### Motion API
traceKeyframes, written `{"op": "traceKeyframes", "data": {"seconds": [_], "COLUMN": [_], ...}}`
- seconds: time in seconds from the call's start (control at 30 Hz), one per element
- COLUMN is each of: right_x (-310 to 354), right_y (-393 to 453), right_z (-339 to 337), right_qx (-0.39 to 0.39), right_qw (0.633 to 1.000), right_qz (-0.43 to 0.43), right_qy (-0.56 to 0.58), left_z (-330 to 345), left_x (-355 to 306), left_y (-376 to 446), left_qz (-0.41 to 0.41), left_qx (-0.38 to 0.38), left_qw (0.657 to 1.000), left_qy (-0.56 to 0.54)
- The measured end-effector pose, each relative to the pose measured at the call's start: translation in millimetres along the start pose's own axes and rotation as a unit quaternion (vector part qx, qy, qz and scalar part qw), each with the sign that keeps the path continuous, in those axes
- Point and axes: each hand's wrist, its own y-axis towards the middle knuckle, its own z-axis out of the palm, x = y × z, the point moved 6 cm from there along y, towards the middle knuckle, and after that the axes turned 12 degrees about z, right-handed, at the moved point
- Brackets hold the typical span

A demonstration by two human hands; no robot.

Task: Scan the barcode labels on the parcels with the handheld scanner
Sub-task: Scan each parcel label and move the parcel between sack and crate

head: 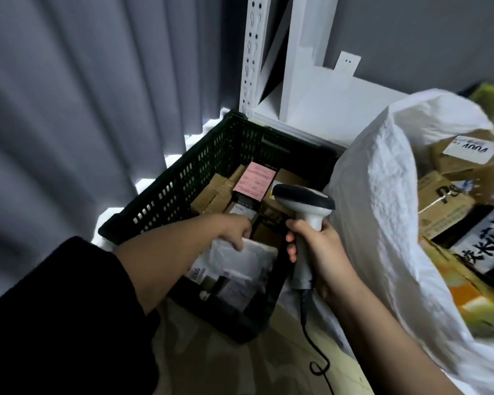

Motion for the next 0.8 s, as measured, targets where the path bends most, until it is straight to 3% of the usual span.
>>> {"op": "traceKeyframes", "data": {"seconds": [0.1, 0.2, 0.27, 0.37, 0.43, 0.53, 0.63, 0.8], "right_x": [11, 29, 41, 57, 61, 64, 71, 88], "right_y": [-21, -46, -58, -76, -80, -82, -82, -77], "right_z": [-3, -7, -6, -1, 5, 14, 11, -11], "right_qx": [0.006, 0.009, 0.014, 0.025, 0.031, 0.044, -0.004, -0.085], "right_qw": [1.000, 0.998, 0.995, 0.989, 0.987, 0.980, 0.974, 0.969], "right_qz": [-0.005, -0.038, -0.078, -0.124, -0.125, -0.133, -0.168, -0.216], "right_qy": [0.017, 0.046, 0.062, 0.079, 0.097, 0.141, 0.149, 0.088], "left_z": [-48, -84, -97, -101, -96, -86, -81, -81], "left_x": [-21, -45, -70, -118, -140, -162, -169, -145], "left_y": [-50, -115, -158, -211, -227, -230, -225, -219], "left_qz": [-0.008, -0.063, -0.073, -0.006, 0.011, 0.045, 0.073, 0.076], "left_qx": [-0.120, -0.259, -0.381, -0.551, -0.591, -0.618, -0.631, -0.632], "left_qw": [0.993, 0.961, 0.914, 0.796, 0.738, 0.697, 0.691, 0.757], "left_qy": [-0.020, 0.067, 0.114, 0.251, 0.325, 0.361, 0.345, 0.148]}}
